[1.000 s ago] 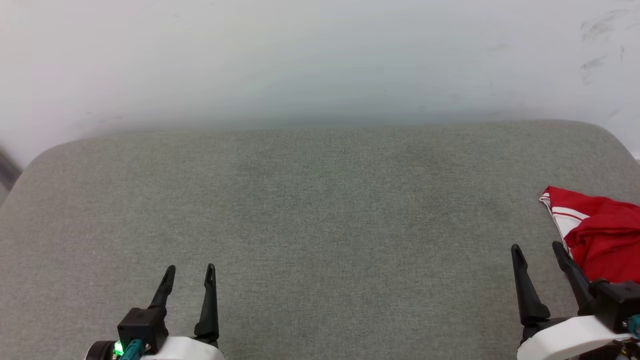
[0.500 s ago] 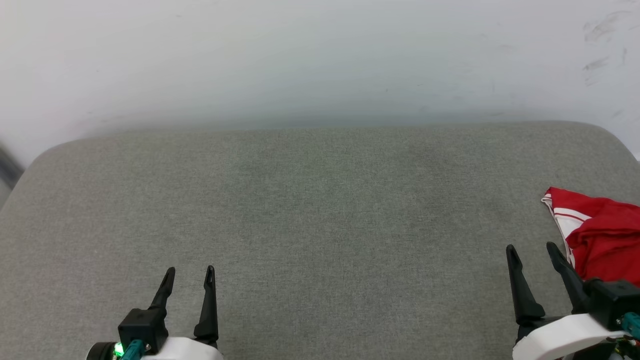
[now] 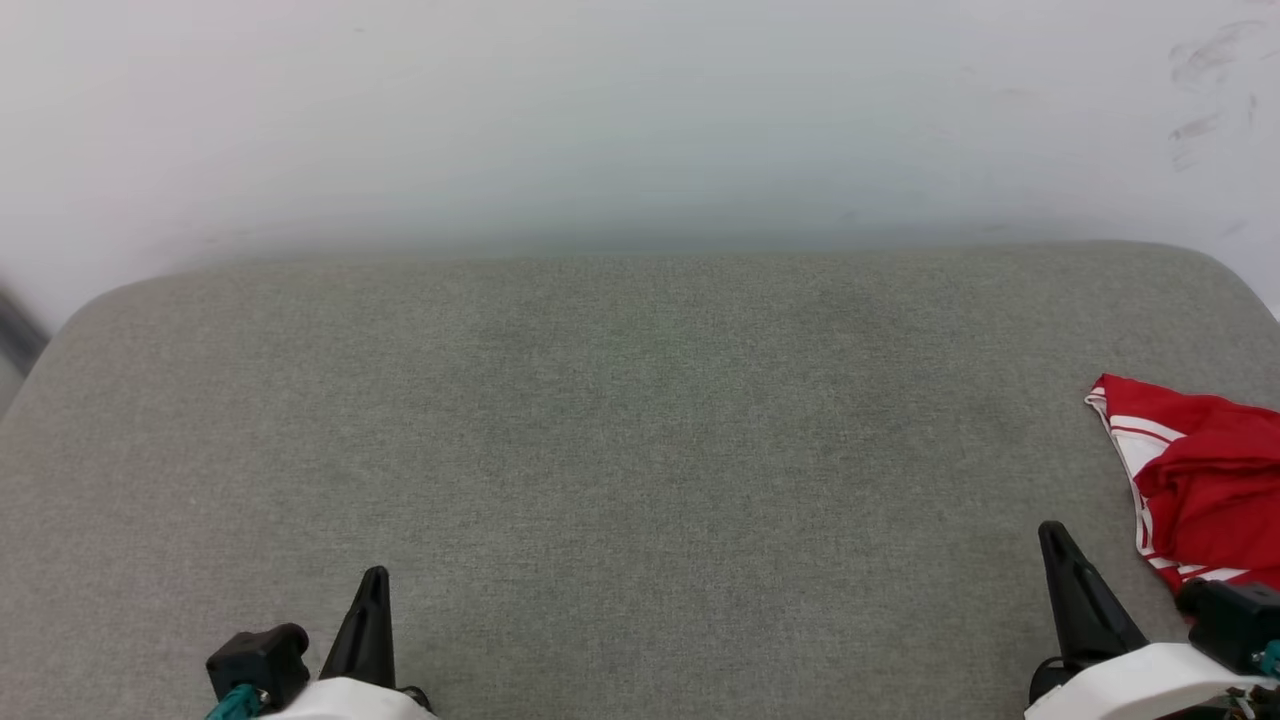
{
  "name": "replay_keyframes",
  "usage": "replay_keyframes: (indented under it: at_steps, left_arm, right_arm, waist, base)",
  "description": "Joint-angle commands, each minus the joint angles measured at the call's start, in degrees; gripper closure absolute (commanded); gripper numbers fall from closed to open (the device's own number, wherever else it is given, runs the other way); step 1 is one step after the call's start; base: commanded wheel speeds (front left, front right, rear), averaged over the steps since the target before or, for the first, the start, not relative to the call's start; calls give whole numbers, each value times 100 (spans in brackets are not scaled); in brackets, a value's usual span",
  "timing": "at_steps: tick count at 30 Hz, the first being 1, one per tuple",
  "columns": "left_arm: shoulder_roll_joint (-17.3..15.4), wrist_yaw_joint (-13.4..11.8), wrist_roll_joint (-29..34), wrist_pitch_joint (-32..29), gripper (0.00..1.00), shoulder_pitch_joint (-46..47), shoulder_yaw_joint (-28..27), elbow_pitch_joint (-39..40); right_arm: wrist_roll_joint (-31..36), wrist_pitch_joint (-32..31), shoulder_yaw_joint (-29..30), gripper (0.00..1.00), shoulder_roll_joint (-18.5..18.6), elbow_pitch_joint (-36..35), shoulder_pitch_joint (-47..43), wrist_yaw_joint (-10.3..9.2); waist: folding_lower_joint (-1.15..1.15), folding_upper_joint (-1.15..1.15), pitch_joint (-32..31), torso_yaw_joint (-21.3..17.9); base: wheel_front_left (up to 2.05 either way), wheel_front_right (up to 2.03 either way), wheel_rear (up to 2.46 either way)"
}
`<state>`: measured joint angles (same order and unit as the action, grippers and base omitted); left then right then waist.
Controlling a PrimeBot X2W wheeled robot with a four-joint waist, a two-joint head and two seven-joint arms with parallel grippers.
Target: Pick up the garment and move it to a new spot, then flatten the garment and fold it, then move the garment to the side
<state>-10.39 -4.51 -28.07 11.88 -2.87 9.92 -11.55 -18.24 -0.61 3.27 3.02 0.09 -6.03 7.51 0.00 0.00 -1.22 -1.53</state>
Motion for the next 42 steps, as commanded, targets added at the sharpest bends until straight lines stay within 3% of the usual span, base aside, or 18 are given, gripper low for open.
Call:
replay_keyframes:
  at_steps: [1,21,42]
  left_arm:
    - [-9,41,-177,-36,100,184,-84,63]
    - [192,354,-1839,-519,100,396,-505,-13]
    - [362,615,-3239,-925,100,565,-859,-83]
  right_arm:
    - [-212,-18,23,100,8,-48,194,0]
    - [-2141,-159,91,100,15,329,487,-1]
    - [-3754,-285,156,100,15,653,721,-1]
  waist:
    - [0,0,1,1]
    - [0,0,25,28]
    - [0,0,51,56]
  base:
    - [0,0,0]
    - [0,0,0]
    - [0,0,0]
